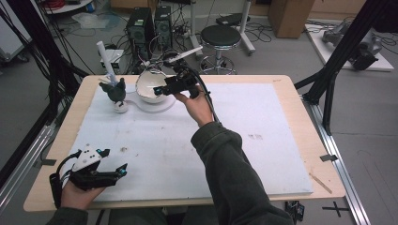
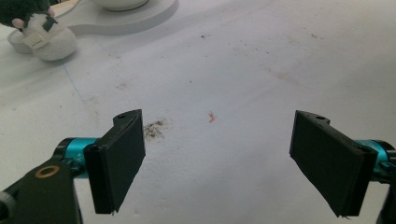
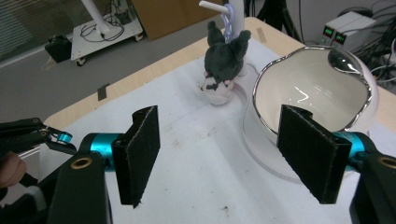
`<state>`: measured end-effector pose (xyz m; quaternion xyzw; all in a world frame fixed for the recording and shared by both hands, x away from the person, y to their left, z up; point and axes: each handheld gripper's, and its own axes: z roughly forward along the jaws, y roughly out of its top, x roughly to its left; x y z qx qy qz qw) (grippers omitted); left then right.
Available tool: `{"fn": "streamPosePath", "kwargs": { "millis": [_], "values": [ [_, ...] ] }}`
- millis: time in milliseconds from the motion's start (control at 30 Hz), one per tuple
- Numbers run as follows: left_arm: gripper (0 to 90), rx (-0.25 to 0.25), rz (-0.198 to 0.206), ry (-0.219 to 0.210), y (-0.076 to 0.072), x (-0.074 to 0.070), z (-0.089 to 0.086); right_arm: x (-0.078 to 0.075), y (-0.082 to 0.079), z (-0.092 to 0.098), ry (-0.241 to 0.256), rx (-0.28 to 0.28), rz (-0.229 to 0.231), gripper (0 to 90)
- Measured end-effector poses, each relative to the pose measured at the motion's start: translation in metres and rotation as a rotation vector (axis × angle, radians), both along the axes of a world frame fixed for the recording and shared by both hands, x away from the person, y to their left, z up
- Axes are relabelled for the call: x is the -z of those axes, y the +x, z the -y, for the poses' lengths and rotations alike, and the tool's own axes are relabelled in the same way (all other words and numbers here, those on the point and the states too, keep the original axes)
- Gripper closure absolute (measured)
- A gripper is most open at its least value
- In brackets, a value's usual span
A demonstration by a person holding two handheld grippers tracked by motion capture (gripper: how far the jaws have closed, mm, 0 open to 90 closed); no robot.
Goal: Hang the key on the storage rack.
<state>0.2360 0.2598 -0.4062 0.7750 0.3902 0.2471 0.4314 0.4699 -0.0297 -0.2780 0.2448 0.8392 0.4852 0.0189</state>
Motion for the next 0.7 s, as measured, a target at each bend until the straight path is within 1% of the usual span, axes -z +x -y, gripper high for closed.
{"fn": "streamPosePath", "kwargs": {
  "millis": [33, 133, 200, 233, 267, 300, 400, 500, 600, 700],
  "values": [
    [18.6, 0.001, 0.000, 0.003, 0.000, 0.000, 0.000, 0.001, -0.001, 0.002, 0.004, 0.005, 0.011, 29.5],
    [18.6, 0.005, -0.003, 0.007, 0.000, 0.000, 0.000, 0.005, -0.004, 0.009, 0.008, 0.003, 0.000, 29.4],
    [18.6, 0.002, -0.001, 0.001, 0.000, 0.001, 0.001, 0.007, -0.005, 0.012, -0.005, -0.001, -0.015, 27.9],
    [18.5, 0.001, -0.002, 0.001, 0.000, 0.001, 0.002, 0.008, -0.006, 0.014, -0.007, -0.001, -0.012, 27.9],
    [18.5, 0.002, -0.001, 0.002, 0.000, 0.001, 0.002, 0.008, -0.007, 0.017, 0.003, 0.003, 0.003, 28.0],
    [18.6, 0.002, -0.001, 0.002, 0.000, 0.001, 0.002, 0.008, -0.009, 0.019, 0.005, 0.012, 0.002, 27.9],
    [18.6, 0.002, -0.002, 0.003, 0.001, 0.001, 0.002, 0.011, -0.011, 0.027, 0.012, 0.016, 0.006, 27.7],
    [18.6, 0.001, -0.002, 0.003, 0.001, 0.001, 0.002, 0.014, -0.013, 0.033, 0.008, 0.017, -0.014, 25.0],
    [18.6, 0.004, -0.003, 0.007, 0.001, 0.001, 0.002, 0.016, -0.017, 0.040, 0.018, 0.025, 0.001, 25.0],
    [18.6, 0.003, -0.002, 0.006, 0.001, 0.001, 0.002, 0.018, -0.019, 0.048, 0.021, 0.028, 0.000, 24.9]
  ]
}}
